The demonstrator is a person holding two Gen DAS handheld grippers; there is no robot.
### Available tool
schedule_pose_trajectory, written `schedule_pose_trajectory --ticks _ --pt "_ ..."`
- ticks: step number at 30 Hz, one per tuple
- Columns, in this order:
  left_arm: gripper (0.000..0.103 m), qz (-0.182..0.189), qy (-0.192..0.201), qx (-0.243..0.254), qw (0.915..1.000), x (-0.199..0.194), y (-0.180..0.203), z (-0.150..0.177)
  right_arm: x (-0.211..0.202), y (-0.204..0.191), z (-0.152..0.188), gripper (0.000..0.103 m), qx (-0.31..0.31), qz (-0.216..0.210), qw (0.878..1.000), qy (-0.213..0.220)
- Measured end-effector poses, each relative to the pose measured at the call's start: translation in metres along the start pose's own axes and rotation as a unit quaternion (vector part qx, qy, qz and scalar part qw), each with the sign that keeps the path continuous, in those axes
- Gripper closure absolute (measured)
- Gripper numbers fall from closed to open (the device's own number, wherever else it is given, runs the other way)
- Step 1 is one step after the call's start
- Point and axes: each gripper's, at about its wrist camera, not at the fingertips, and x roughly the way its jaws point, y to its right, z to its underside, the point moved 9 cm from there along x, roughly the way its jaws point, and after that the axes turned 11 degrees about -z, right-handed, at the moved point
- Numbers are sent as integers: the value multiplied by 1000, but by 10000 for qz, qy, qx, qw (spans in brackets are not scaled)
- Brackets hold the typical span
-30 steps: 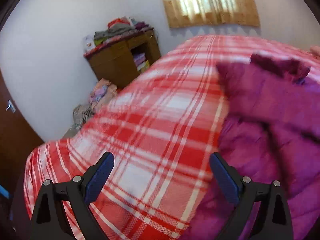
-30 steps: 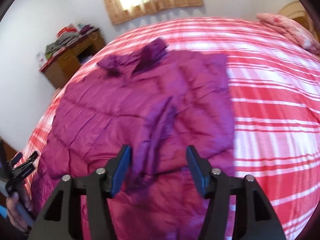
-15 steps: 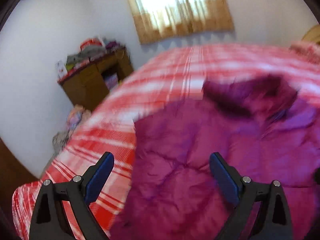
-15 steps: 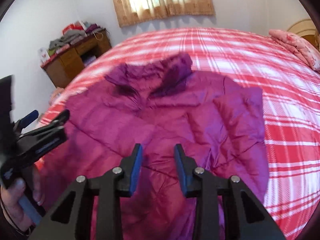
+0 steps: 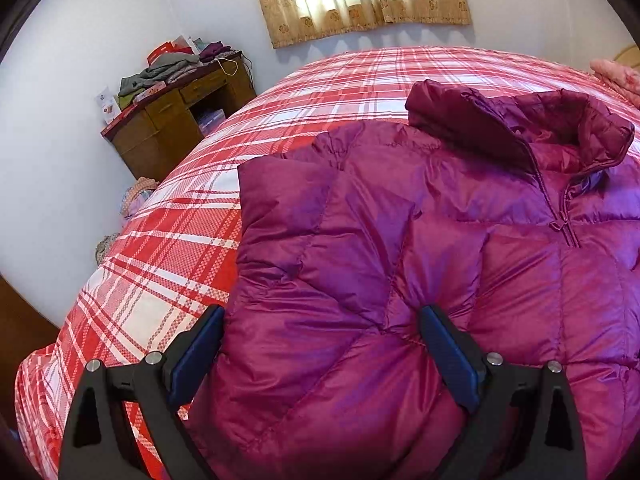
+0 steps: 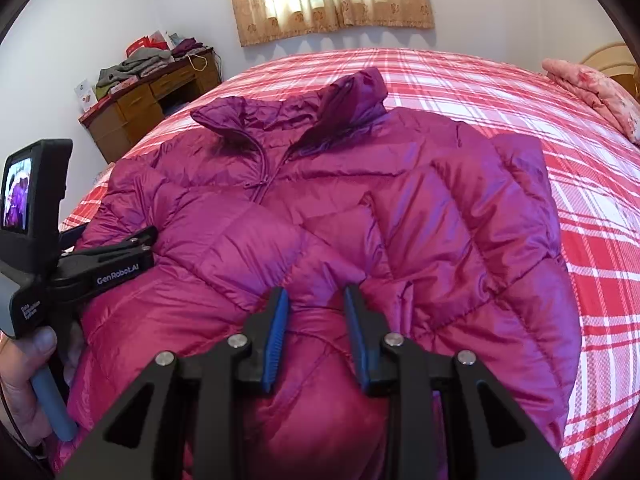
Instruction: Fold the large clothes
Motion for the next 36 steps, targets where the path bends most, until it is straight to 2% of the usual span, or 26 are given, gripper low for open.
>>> schedule_pose_trajectory --ticks 3,5,7,9,11,14,16,21,30,36 --pt "6 -63 -66 -93 9999 -11 -15 -13 -8 0 -6 71 36 -32 10000 14" --pt "6 98 329 -397 9986 -36 -34 -36 -38 3 -27 68 140 -29 9986 502" --pt "6 127 675 -658 9955 -52 -49 -63 -61 14 -51 65 248 194 9954 909" --pt "6 35 742 -809 9940 -48 -55 -82 -67 33 -68 57 519 455 9924 1019" --pt "6 -173 572 -922 9939 -25 -57 -91 -58 59 -78 57 831 770 9889 964" --pt "6 -211 -74 -1007 9947 23 -46 -82 -31 90 -70 57 1251 969 9854 634" --pt "6 -279 -256 -878 9954 40 -32 -72 -16 105 -59 59 1361 1047 9840 476" --pt "6 -444 -310 -647 9964 49 -16 -46 -7 113 -50 59 1304 1040 9847 497" --pt "5 -686 -304 -462 9961 53 -10 -44 -4 111 -48 58 1299 1026 9849 516" --pt "5 -697 -308 -464 9960 54 -10 -44 -2 110 -47 56 1208 1094 9855 469"
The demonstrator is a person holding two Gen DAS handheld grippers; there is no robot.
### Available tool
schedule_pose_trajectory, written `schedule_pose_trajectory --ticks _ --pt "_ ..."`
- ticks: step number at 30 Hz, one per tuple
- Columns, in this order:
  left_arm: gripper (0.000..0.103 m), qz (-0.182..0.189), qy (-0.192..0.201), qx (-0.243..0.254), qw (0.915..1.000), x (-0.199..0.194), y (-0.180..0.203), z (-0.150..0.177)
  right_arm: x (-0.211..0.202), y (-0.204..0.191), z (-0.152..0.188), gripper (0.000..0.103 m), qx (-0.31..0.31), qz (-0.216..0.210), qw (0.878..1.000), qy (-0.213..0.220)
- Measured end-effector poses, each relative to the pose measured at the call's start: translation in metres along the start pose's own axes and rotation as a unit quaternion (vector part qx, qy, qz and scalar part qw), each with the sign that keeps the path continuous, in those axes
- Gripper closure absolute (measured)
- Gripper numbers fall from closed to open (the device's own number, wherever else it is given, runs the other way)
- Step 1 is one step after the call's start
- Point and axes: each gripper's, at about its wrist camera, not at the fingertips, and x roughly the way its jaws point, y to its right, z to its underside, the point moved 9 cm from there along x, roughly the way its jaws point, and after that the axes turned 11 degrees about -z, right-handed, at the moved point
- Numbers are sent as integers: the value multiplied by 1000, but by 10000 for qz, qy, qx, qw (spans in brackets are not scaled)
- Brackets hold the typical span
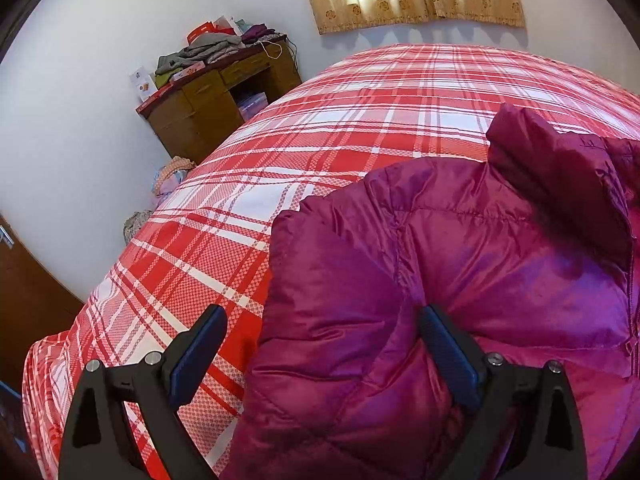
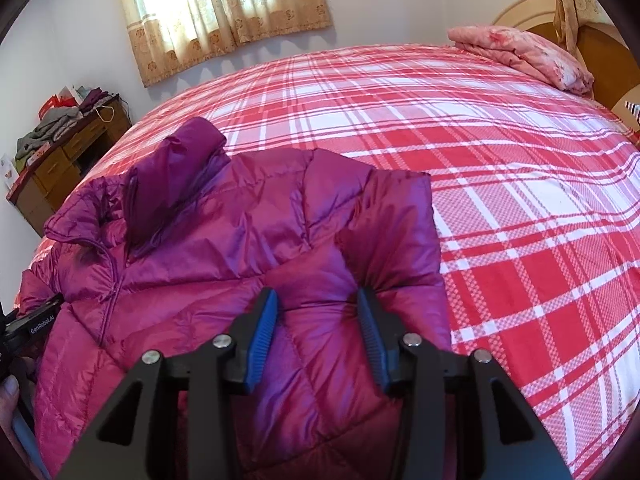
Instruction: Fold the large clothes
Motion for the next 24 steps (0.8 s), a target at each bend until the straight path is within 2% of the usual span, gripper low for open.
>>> schedule_pose_trajectory --ticks 4,7,9,11,13,16,18,21,24 --pt "5 49 -40 32 10000 1 1 -1 0 0 1 56 4 -17 10000 -3" --pt "5 349 -190 -91 9992 -9 -15 -9 -1 -2 0 45 10 -195 9998 -88" --pt "5 516 137 -233 9983 -27 -28 -29 -9 -5 -7 30 -18 -414 9989 -197" --pt "5 697 457 -314 9960 -45 -38 -58 -22 -8 -23 21 -52 -552 9984 -60" --pt "5 915 616 -407 9931 -55 -36 -87 -30 -15 -50 20 -226 -569 9981 67" --pt "5 1223 592 -384 9900 -57 -14 -114 -27 -27 -85 20 -294 -688 9971 151" --pt "5 1329 529 -127 9896 -53 12 -125 -17 -41 -110 17 -424 -779 9959 189" --pt "5 1322 492 230 9897 -40 49 -133 12 -62 -128 15 -641 -888 9940 -66" --pt "5 1275 439 580 9892 -26 75 -129 43 -75 -133 15 -980 -752 9915 -407"
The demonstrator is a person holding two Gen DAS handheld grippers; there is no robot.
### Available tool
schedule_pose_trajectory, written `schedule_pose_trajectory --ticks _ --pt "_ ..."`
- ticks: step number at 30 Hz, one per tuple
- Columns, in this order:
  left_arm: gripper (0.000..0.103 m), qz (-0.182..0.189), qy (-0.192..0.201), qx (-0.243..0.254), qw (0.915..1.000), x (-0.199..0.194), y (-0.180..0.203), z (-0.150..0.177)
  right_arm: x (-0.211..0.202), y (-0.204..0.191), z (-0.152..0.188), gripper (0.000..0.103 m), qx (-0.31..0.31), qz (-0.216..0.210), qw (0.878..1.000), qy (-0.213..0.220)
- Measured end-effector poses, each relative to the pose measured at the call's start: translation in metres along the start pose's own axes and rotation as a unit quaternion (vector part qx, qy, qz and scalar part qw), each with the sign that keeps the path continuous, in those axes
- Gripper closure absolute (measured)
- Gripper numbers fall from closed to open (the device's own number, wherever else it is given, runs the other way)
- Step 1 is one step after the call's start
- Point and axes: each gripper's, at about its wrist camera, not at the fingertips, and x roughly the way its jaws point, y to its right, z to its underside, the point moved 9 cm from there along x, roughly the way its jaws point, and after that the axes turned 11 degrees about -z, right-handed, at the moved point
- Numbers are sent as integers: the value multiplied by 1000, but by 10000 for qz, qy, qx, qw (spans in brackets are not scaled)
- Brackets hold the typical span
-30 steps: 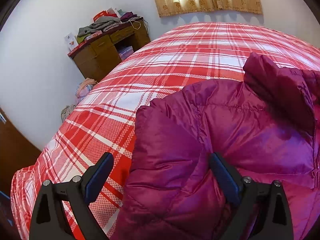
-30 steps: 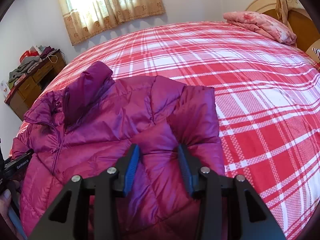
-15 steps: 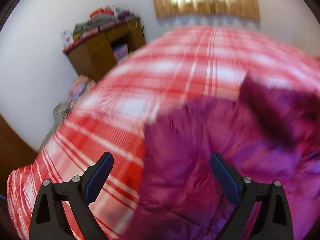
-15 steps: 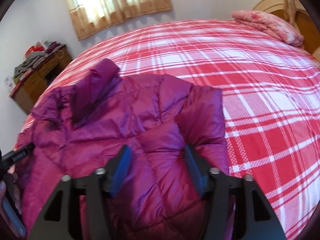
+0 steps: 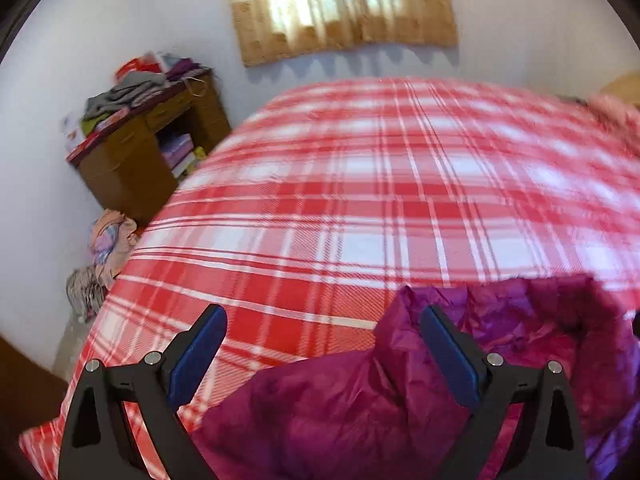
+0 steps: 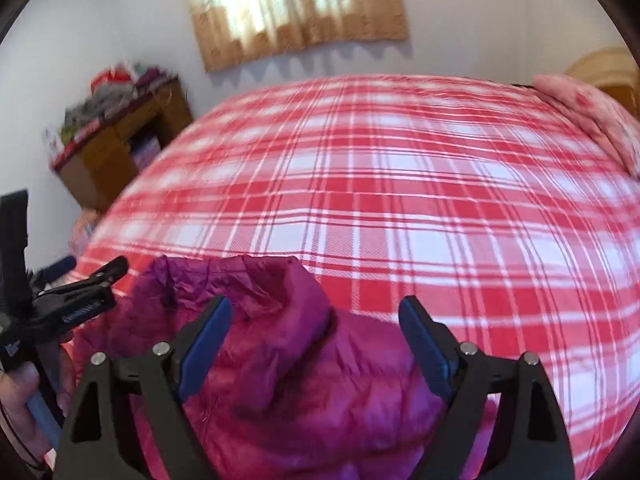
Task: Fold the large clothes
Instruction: 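Lift the hem with both grippers and fold it toward the collar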
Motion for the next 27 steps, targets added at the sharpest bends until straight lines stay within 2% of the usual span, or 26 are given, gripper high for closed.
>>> schedule_pose_trajectory --ticks 2,4,5,6,7,8,9,13,15,19,22,27 --pt "5 91 -53 177 9998 10 12 7 19 3 0 16 -204 207 9993 -227" --pt "7 149 14 263 9995 17 16 14 34 12 7 23 -292 320 9979 -489" --pt "20 167 125 315 9993 18 19 16 37 15 8 33 -311 341 9974 -557" --pt "35 241 187 371 9988 18 21 16 42 20 12 50 -348 375 9965 -665" --pt "73 381 202 456 9980 17 25 19 44 22 15 60 -390 329 9960 -729" --pt "95 592 101 520 9968 17 27 22 42 21 16 80 -428 269 9960 -735" --pt "95 657 101 479 9966 14 26 23 38 18 20 88 -551 201 9959 -693" --pt "95 685 661 401 9947 -20 11 23 12 8 27 92 -933 238 9946 -384" --pt "95 727 755 425 9936 -30 7 30 3 7 31 93 -1107 291 9931 -247" --pt "96 623 775 625 9931 -29 13 58 3 12 54 94 -1219 342 9917 -213" --pt "97 582 631 724 9937 -18 19 77 10 16 71 95 -1299 399 9903 -291" --pt "96 590 673 742 9932 -22 21 76 16 22 82 95 -1396 497 9881 -423"
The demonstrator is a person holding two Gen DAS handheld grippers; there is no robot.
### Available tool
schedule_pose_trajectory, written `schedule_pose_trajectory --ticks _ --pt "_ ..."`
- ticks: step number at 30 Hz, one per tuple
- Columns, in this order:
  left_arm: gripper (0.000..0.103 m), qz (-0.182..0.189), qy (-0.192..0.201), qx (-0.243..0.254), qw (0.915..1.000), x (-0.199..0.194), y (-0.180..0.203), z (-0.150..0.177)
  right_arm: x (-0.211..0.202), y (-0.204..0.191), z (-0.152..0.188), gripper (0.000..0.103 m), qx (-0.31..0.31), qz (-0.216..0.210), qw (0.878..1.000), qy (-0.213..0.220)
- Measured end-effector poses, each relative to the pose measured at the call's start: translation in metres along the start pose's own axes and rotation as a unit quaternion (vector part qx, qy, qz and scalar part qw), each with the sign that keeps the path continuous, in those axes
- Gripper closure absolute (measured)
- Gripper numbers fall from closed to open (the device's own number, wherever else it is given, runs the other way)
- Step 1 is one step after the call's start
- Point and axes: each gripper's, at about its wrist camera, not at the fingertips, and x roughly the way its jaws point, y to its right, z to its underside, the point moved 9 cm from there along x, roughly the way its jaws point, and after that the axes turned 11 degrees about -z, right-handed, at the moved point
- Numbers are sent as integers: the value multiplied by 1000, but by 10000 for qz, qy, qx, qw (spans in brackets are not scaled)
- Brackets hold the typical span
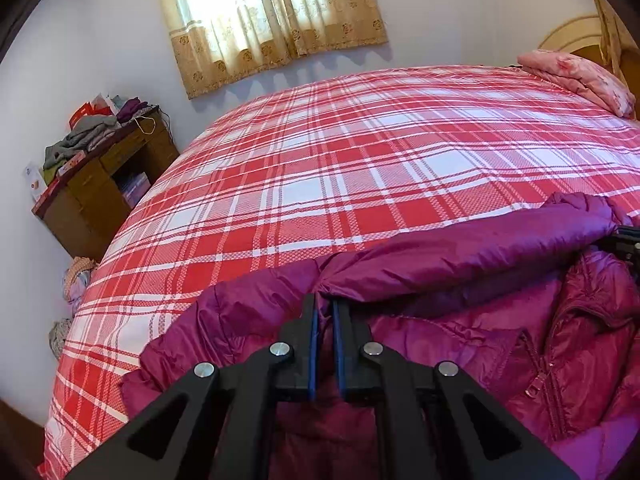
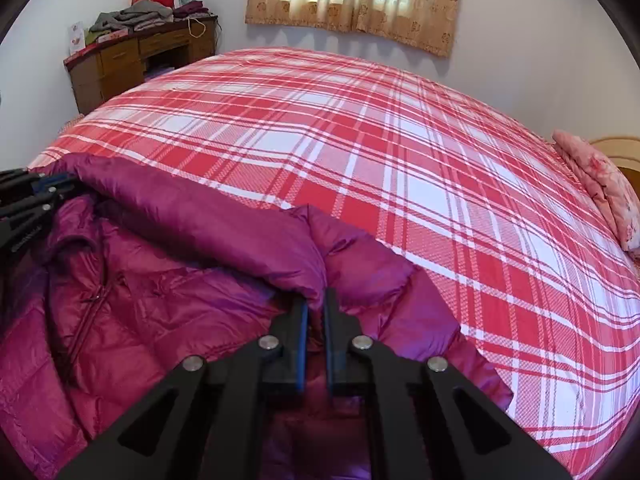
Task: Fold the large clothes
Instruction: 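Lift the hem with both grippers and fold it toward the collar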
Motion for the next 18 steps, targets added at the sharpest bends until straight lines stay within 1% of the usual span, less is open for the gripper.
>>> schedule_pose_trajectory --ticks 3,4,6,7,8,9,10,11,12,13,14,15,16,17,18 --pt "94 61 -30 -170 9998 -11 -8 -6 1 0 0 95 -86 55 9999 -21" --pt "90 120 47 -312 9994 -20 -13 -12 2 -1 1 95 -112 63 9999 -31" --pt "82 126 271 -509 9983 -36 -21 -21 4 0 2 95 -146 86 9998 -56" --pt "58 112 407 -660 9969 -44 -27 -28 4 0 2 95 -150 88 9998 -51" --pt "21 49 479 -736 9961 -47 -31 -33 3 0 2 95 -160 89 9998 -44" --pt "8 -148 594 -796 9949 -50 -36 -40 3 0 2 95 -175 91 9998 -46" --pt "4 -528 764 -794 9925 -50 -41 -47 3 0 2 95 -200 102 9997 -47" --pt "4 -811 752 -679 9915 -46 -41 -52 3 -1 2 94 -238 114 9996 -45" --pt "4 -1108 571 -483 9910 -34 -40 -53 1 -1 2 94 -289 130 9995 -42" --pt "4 -1262 330 -342 9909 -20 -39 -51 -1 -2 2 94 -341 144 9993 -46" --pt "4 -1392 89 -305 9897 -5 -39 -45 -2 -2 3 94 -387 150 9991 -51" --pt "4 -1485 -135 -221 9886 9 -37 -35 -5 -3 3 94 -466 168 9988 -55" --pt "4 -1473 -373 -80 9884 20 -33 -24 -9 -2 3 93 -522 175 9985 -52" --pt "4 -1397 -497 -35 9889 27 -30 -15 -12 -3 4 90 -561 137 9983 -58" --pt "4 -1322 -537 -12 9898 30 -27 -7 -18 -2 4 89 -567 47 9983 -85"
